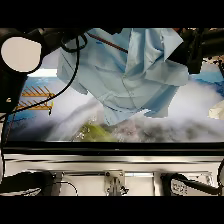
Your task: Fold the shirts.
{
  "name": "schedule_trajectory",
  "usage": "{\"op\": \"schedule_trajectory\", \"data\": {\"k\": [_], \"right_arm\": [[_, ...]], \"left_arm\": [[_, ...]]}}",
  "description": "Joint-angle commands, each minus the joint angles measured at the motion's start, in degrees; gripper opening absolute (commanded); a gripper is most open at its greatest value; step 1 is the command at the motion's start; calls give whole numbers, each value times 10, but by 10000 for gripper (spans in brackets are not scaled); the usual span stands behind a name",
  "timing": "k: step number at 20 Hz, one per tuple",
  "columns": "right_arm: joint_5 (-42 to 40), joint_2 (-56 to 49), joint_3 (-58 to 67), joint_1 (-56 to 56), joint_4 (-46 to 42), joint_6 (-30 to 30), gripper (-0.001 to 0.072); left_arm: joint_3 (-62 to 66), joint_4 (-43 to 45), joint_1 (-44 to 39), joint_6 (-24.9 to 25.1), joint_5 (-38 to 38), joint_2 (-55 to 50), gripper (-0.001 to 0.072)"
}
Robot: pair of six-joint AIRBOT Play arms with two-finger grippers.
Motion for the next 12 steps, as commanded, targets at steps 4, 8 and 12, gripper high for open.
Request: {"op": "schedule_trajectory", "data": {"k": [4, 8, 12], "right_arm": [[-20, 0, 1, 59, -86, 19, 64], [-49, 0, 1, 59, -68, 25, 63], [-45, 0, 1, 60, -45, 43, 63]], "left_arm": [[1, 7, -13, 80, -11, 2, 663], [0, 42, -4, 68, -110, 7, 662], [0, 40, -10, 68, -43, 3, 301]]}}
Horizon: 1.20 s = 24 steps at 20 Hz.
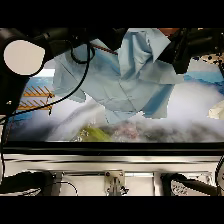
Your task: Fold the shirts.
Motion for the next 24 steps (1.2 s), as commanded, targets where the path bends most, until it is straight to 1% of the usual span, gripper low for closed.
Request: {"op": "schedule_trajectory", "data": {"k": [1, 2, 3, 4, 8, 9, 11, 12, 13, 14, 18, 19, 20, 21, 22, 24], "right_arm": [[-2, 0, 1, 2, 16, 19, 64], [0, 0, 1, 2, 21, 21, 64], [0, 0, 1, 6, 21, 21, 64], [0, 0, 1, 13, 20, 21, 64], [-2, 0, 1, 42, 6, 21, 63], [-3, 0, 1, 45, 3, 21, 63], [-5, 0, 1, 46, 2, 21, 63], [-5, 0, 1, 46, 2, 21, 63], [-5, 0, 1, 46, 3, 21, 63], [-5, 0, 1, 46, 3, 20, 63], [-3, 0, 1, 46, 3, 23, 68], [2, 0, 1, 45, 4, 31, 111], [2, 1, 1, 43, -2, 42, 304], [0, 3, 1, 39, -12, 63, 432], [-2, 7, 1, 34, -25, 79, 454], [16, 16, 1, 19, -42, 90, 454]], "left_arm": [[0, 6, -2, 2, 56, -2, 125], [0, 6, -3, 2, 81, -2, 96], [0, 6, -3, 2, 103, -2, 90], [0, 6, -3, 2, 116, -2, 69], [0, 6, -3, 2, 120, -1, 63], [0, 6, -3, 2, 120, -1, 74], [0, 6, -3, 2, 120, -1, 179], [0, 6, -3, 2, 120, -2, 187], [0, 6, -3, 2, 119, -2, 145], [0, 6, -3, 2, 115, -2, 61], [0, 6, 2, 3, 89, -1, 59], [1, 6, 5, 3, 90, -1, 58], [0, 6, 10, 3, 90, 0, 58], [0, 6, 16, 2, 89, 1, 58], [0, 6, 22, 2, 89, 2, 59], [0, 6, 30, 2, 89, 4, 58]]}}
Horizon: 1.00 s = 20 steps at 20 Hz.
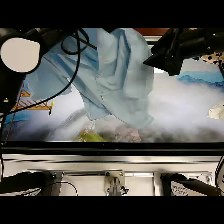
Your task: Fold the shirts.
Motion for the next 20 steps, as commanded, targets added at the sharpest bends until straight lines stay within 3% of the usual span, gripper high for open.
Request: {"op": "schedule_trajectory", "data": {"k": [1, 5, 14, 15, 16, 20], "right_arm": [[32, 12, 0, -18, -32, 29, 455], [70, 4, -1, -4, -43, 30, 458], [-22, -70, -1, 2, -21, 39, 446], [-17, -75, -1, 2, -10, 39, 210], [-13, -75, 0, 2, -12, 37, 67], [1, -44, 6, -19, -73, 56, 68]], "left_arm": [[0, -4, 16, -2, -3, 3, 57], [0, -4, 19, -11, -3, 5, 57], [0, -3, 19, -26, -3, 19, 57], [0, -3, 22, -26, -3, 22, 57], [0, -3, 25, -26, -3, 23, 57], [0, -3, 47, -26, -6, 29, 57]]}}
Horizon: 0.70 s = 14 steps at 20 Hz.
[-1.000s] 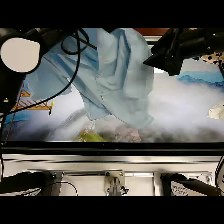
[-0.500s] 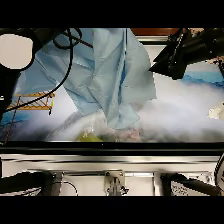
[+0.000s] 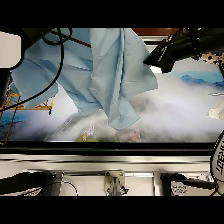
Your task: Fold the shirts.
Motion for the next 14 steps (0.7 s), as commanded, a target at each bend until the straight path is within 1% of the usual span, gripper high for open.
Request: {"op": "schedule_trajectory", "data": {"k": [1, 3, 6, 9, 10, 11, 12, 13, 14], "right_arm": [[6, 25, 2, -21, -68, 14, 67], [6, 45, 2, -41, -87, 16, 67], [5, 56, 2, -51, -85, 22, 67], [-2, 56, 2, -46, -66, 22, 68], [-1, 56, 2, -46, -47, 24, 78], [-1, 56, 2, -46, -42, 36, 202], [2, 56, 2, -46, -47, 53, 440], [7, 56, 2, -46, -64, 67, 503], [14, 55, 2, -46, -84, 71, 503]], "left_arm": [[1, 5, 17, 2, -2, 6, 57], [1, 5, 23, 2, -5, 7, 57], [1, 5, 23, 2, -5, 7, 57], [1, 5, 23, 2, -5, 7, 56], [1, 5, 23, 2, -5, 7, 57], [1, 5, 23, 2, -5, 7, 57], [1, 5, 23, 2, -5, 7, 57], [1, 5, 23, 2, -5, 7, 57], [1, 5, 23, 2, -5, 7, 57]]}}
